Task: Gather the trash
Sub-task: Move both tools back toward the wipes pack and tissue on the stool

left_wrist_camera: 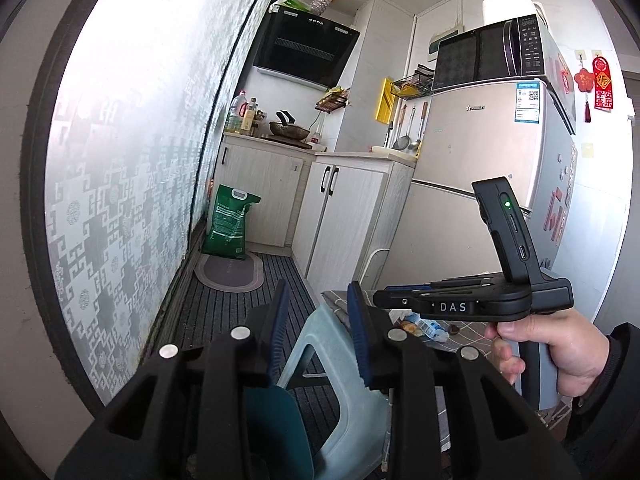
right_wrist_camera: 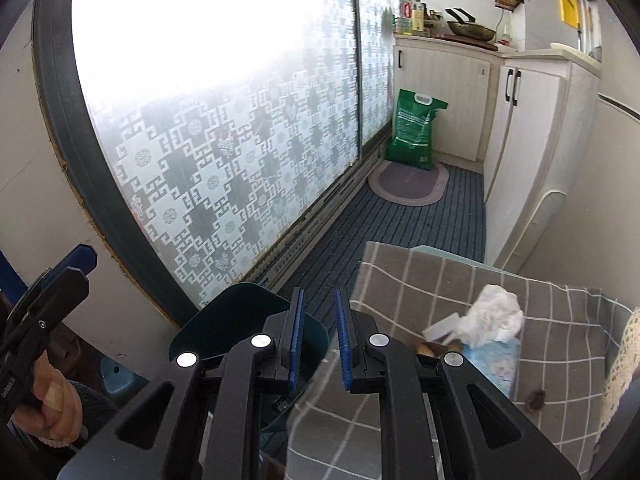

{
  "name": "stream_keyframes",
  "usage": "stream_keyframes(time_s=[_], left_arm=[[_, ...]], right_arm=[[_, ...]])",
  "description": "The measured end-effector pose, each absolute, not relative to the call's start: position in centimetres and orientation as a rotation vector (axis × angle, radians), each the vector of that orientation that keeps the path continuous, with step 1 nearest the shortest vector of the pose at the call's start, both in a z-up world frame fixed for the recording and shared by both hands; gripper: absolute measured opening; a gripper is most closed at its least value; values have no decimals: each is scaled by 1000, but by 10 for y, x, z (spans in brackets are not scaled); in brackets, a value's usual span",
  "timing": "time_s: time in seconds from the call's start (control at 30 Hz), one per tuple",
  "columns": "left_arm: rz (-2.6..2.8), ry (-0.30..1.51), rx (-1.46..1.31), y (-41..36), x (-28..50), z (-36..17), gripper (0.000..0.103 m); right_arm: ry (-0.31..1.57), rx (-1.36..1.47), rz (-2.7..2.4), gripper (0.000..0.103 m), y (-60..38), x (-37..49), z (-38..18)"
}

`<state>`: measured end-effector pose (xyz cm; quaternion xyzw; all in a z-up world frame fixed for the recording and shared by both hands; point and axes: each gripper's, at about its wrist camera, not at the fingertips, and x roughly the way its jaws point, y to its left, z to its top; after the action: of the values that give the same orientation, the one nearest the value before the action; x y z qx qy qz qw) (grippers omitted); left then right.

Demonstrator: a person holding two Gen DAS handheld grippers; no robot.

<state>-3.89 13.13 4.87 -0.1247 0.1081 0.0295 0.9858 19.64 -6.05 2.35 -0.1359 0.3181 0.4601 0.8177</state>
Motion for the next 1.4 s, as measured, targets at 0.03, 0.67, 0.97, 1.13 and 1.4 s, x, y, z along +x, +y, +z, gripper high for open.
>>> stream_keyframes(time_s=[0.03, 0.67, 0.97, 1.13, 1.4], left_arm=[[54, 224, -248, 128, -36, 48, 32], [18, 454, -222, 77, 49, 36, 50], [-49, 569, -243, 73, 107, 50, 50], [-92, 632, -230, 63, 135, 58, 50], [-125, 728, -125, 33, 179, 55, 51]], right_arm=[[672, -285, 967, 16, -67, 199, 23], [593, -460, 864, 50, -144, 215, -21], [517, -572, 830, 50, -143, 211, -36], [469, -638, 827, 49, -141, 209, -45], [468, -631, 857, 35, -141, 212, -47]])
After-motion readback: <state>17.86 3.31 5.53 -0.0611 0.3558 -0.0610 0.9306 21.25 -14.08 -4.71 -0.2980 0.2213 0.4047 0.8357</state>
